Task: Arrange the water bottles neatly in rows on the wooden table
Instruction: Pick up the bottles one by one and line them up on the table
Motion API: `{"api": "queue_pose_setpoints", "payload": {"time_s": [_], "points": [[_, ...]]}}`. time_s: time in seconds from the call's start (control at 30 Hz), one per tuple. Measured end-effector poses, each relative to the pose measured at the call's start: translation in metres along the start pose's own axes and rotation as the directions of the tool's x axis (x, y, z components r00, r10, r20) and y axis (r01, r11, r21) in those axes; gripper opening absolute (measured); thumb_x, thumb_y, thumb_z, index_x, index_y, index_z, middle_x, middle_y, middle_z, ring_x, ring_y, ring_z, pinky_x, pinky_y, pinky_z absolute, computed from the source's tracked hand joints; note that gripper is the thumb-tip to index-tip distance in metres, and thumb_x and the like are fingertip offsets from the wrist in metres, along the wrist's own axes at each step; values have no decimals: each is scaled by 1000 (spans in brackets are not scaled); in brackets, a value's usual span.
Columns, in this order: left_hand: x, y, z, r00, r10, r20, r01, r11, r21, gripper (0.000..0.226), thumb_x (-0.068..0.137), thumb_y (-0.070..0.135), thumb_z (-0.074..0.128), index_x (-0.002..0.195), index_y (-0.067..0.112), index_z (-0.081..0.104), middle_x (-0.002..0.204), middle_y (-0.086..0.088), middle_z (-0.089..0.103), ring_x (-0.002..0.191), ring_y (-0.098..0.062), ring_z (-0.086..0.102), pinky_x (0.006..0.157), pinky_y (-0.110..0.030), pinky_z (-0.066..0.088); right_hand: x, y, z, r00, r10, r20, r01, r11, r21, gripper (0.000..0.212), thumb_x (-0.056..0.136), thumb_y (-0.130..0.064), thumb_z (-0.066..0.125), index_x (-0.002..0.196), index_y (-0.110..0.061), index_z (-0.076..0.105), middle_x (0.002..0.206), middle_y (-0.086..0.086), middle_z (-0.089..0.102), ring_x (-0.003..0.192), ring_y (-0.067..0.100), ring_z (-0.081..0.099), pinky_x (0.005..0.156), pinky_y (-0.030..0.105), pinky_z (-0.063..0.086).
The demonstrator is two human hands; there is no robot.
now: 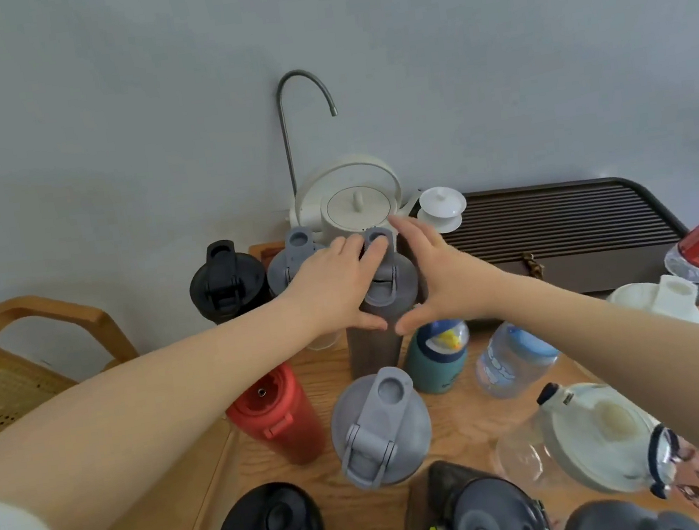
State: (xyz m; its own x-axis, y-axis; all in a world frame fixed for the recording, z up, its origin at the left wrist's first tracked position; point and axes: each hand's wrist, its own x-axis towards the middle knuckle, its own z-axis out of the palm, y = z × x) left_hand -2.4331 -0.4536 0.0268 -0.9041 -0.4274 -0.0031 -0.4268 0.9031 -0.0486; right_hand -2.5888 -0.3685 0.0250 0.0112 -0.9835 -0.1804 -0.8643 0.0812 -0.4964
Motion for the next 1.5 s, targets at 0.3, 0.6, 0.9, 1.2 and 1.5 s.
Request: {"api": "queue_pose_setpoints", "payload": {"time_s": [0.3,0.6,0.9,1.2,1.5], "points": [[-30,-61,-3,997,-82,14,83,989,-124,110,66,52,73,145,16,6,153,-13,18,140,-28,17,113,-41,17,26,-15,13,992,59,-114,-52,997,59,79,59,-33,75,124,-32,30,117,13,41,106,35,46,92,46,45],[-33,-71,22,988,-154,27,156,983,-96,102,71,51,69,145,19,5,127,-14,43,118,-30,42,100,-36,33,34,-8,6,965,14,-263,-37,996,-84,72,63,-21,75,124,-21,38,115,11,34,98,33,44,84,33,40],[-40,-92,16,994,-100,40,106,963,-246,91,79,49,61,146,19,6,145,-15,34,135,-29,27,108,-40,25,17,-5,14,955,51,-293,-47,999,19,73,63,-21,80,123,-19,38,115,3,28,100,22,40,87,28,38],[-88,-114,34,875,-458,159,465,701,-541,109,65,36,80,144,33,5,155,-10,-4,140,-36,14,110,-46,27,26,-26,24,958,38,-284,-27,999,40,75,65,-20,80,126,-19,36,127,12,32,104,18,38,93,26,36],[-73,-115,47,913,-408,1,309,690,-654,96,71,17,76,144,27,16,150,-11,20,131,-33,33,108,-42,33,24,-24,12,957,111,-269,-141,985,-95,77,70,-18,74,132,-20,30,132,16,34,105,33,50,86,36,47]]}}
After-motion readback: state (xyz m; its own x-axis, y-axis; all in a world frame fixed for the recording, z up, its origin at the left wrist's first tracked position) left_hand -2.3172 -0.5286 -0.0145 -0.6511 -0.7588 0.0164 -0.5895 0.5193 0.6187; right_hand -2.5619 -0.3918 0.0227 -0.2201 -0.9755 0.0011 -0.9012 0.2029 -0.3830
